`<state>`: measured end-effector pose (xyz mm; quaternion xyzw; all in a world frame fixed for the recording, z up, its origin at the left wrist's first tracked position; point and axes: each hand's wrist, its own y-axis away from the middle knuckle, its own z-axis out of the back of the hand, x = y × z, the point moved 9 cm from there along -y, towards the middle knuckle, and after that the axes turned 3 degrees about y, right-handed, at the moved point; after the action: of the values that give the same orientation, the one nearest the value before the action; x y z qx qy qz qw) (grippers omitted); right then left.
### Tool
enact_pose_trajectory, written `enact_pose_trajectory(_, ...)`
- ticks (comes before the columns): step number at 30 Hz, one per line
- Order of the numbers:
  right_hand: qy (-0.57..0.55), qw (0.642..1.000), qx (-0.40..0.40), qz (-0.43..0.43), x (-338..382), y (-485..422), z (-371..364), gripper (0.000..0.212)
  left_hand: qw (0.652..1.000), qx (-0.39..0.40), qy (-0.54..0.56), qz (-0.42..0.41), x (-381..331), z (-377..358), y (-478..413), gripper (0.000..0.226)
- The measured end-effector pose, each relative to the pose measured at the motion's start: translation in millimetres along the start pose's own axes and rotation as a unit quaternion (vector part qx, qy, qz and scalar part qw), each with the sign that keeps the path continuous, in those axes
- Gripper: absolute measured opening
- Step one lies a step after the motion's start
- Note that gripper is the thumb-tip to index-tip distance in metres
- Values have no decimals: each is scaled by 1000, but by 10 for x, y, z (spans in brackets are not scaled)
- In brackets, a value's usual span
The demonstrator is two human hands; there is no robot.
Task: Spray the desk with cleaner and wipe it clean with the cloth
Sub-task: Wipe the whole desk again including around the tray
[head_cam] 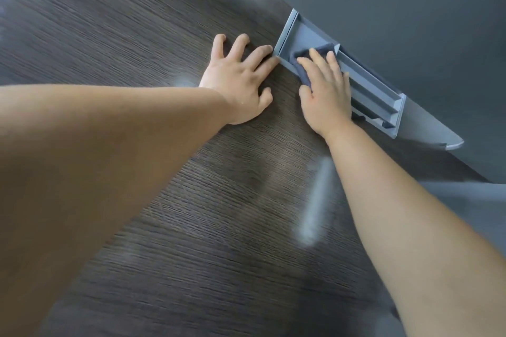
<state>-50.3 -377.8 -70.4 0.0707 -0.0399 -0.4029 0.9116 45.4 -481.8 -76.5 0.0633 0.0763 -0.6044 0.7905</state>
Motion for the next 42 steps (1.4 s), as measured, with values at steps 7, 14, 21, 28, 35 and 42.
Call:
enact_pose_trajectory(7, -3, 998, -2, -56, 254, 82, -105, 54, 1000, 9, 13, 4, 11, 0, 3, 65)
enact_pose_trajectory(14, -4, 994, 5, -107, 111, 162, -98, 56, 1000, 19, 4, 4, 14, -22, -10, 59)
enact_pose_trajectory(21, 5, 993, 25, -114, 76, 89, -98, 60, 999, 47, 1, 16, 19, -29, -47, 60)
enact_pose_trajectory(28, -3, 992, 19, -121, 116, 291, -137, 61, 995, 76, 15, 63, -85, 64, -99, 55)
enact_pose_trajectory(35, -22, 976, 4, -215, -401, 679, -191, 61, 991, 121, 38, -48, -792, -148, -194, 65)
enact_pose_trajectory(42, -33, 976, 19, -213, -432, 325, -143, 57, 990, 135, 29, -27, -810, -266, -188, 63)
